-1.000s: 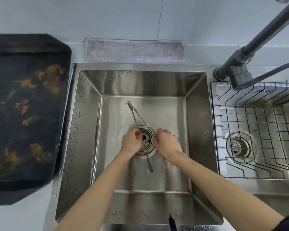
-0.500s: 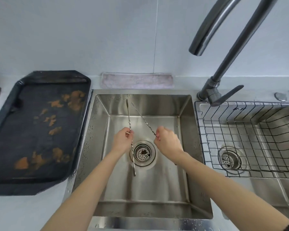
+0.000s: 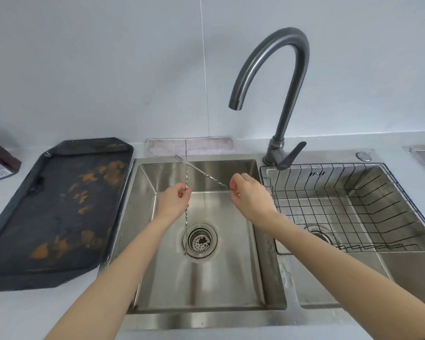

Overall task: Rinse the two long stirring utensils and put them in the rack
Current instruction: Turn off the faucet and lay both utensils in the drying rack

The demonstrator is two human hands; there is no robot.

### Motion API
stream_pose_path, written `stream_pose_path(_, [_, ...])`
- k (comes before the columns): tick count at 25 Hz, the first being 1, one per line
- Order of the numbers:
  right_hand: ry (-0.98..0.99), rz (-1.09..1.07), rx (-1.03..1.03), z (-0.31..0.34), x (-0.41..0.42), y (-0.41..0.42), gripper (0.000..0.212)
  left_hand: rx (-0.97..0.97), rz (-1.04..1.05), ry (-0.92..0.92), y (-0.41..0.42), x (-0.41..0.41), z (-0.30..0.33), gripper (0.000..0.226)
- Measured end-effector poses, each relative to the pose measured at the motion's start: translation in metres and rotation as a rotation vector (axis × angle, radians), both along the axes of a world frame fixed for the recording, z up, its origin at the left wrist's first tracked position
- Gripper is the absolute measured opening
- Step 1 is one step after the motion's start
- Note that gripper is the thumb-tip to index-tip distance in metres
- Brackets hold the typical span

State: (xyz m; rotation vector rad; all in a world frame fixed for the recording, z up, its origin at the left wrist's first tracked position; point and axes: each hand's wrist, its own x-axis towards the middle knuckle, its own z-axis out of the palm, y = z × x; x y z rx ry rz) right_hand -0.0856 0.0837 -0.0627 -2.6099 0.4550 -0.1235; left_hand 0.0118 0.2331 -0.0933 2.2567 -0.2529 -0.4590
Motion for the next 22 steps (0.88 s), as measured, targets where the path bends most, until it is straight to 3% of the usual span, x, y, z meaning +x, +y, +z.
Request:
stream_pose_path(10, [-0.009,-0.078,-0.142,0.011,-0.072,-0.076,0.015,0.167,-0.126,-0.162,-0.050,-0.053,0.031,0.028])
stream_pose_path(22, [0.166,-0.145,-0.303,-0.019,-0.133,-0.177,0.018,0.173,-0.327,-0.188,-0.126,-0.089,0.026,0.025])
